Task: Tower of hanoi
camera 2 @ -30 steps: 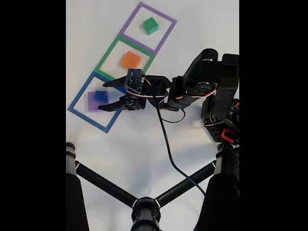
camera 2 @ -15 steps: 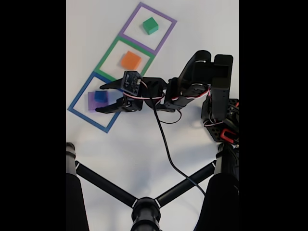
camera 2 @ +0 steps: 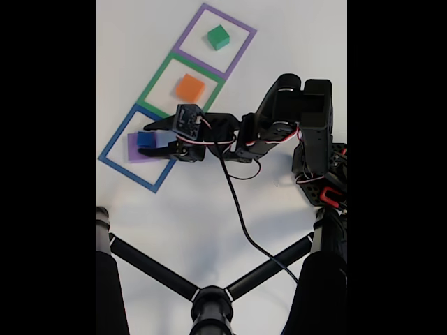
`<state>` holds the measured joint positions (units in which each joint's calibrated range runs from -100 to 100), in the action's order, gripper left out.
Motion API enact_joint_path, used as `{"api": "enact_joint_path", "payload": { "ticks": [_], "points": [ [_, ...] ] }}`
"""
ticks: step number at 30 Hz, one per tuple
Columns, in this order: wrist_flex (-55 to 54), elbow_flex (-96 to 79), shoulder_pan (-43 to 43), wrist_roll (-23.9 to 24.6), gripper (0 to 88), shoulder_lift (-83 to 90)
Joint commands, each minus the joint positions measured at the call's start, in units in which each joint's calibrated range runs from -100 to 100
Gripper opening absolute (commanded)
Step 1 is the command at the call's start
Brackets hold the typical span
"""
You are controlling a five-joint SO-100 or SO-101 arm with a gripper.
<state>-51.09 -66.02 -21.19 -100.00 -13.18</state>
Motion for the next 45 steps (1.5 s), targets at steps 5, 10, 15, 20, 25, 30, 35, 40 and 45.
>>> {"api": "enact_joint_path", "payload": {
  "ticks": [5,10,15,20,25,30,35,40,45],
  "points": [
    [-0.1,1.5,-1.0,0.0,5.5,0.4],
    [0.1,1.1,-1.1,0.0,3.4,0.8],
    [1.9,0.9,-1.0,0.0,2.5,2.0],
    [3.5,0.9,-1.0,0.0,1.9,4.2],
    [10.4,1.1,-1.3,0.0,1.6,10.9],
    [22.8,2.1,-1.0,0.0,1.3,21.0],
    [41.1,5.3,0.1,0.0,1.3,32.8],
    [61.7,12.2,1.9,0.0,1.3,42.6],
    [81.3,21.8,4.4,0.0,1.1,48.8]
  ]
}}
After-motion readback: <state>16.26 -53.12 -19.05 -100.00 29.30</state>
